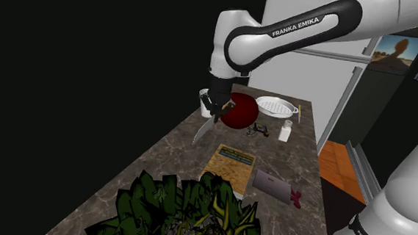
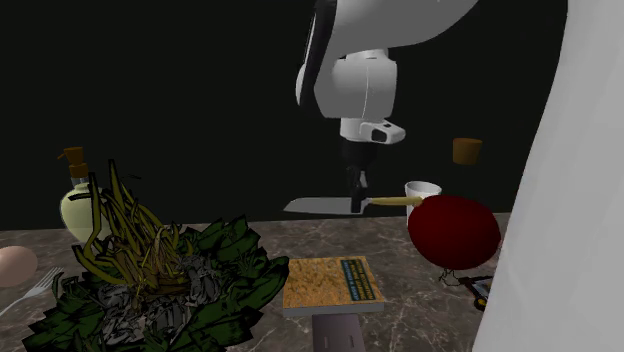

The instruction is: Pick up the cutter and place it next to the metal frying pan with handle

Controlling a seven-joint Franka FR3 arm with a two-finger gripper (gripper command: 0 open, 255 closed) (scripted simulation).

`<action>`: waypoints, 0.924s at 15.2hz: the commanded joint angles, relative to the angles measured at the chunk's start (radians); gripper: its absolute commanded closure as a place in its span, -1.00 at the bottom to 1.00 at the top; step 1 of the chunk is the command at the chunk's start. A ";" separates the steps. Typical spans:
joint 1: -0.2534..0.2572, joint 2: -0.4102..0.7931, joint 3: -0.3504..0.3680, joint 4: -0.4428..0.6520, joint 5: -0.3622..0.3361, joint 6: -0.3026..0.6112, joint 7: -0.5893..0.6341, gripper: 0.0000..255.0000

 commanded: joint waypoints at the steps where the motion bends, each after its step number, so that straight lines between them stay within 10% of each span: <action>1: -0.028 -0.068 -0.026 -0.066 0.040 0.006 -0.075 1.00; 14: -0.132 -0.334 -0.239 -0.338 0.122 0.008 -0.442 1.00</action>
